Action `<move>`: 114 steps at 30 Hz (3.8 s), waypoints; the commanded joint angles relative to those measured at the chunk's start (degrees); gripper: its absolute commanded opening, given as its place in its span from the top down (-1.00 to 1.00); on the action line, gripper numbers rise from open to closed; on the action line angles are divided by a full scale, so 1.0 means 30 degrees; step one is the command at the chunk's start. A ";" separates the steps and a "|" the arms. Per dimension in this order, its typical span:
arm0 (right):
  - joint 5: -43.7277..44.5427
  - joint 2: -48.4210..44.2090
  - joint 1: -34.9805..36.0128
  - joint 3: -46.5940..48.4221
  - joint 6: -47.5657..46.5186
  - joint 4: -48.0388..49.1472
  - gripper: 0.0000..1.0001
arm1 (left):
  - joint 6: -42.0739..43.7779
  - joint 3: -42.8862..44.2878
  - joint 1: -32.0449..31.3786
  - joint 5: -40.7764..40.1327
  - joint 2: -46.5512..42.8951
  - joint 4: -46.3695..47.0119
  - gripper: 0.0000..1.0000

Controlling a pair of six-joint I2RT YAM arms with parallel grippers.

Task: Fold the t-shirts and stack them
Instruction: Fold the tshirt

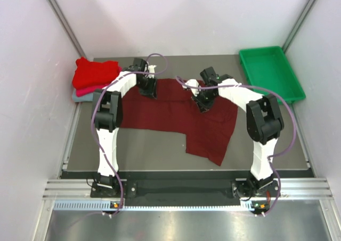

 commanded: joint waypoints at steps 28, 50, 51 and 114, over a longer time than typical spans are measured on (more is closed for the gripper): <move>-0.0586 0.1046 0.0577 0.0341 -0.0372 0.0878 0.50 | -0.0160 -0.0793 -0.0002 0.0081 -0.0412 -0.0497 0.23; -0.0203 0.0519 0.0577 0.0691 -0.0316 0.1992 0.51 | -0.0218 -0.0384 -0.0002 0.0256 0.0026 -0.0585 0.23; -0.0263 0.0577 0.0606 0.1099 -0.0198 0.1963 0.51 | -0.0218 -0.0325 -0.0002 0.0256 -0.0002 -0.0585 0.23; 0.3751 -0.0327 0.2305 0.2890 0.0361 -0.0261 1.00 | -0.0364 -0.0237 -0.0002 0.0403 -0.0002 -0.0410 0.24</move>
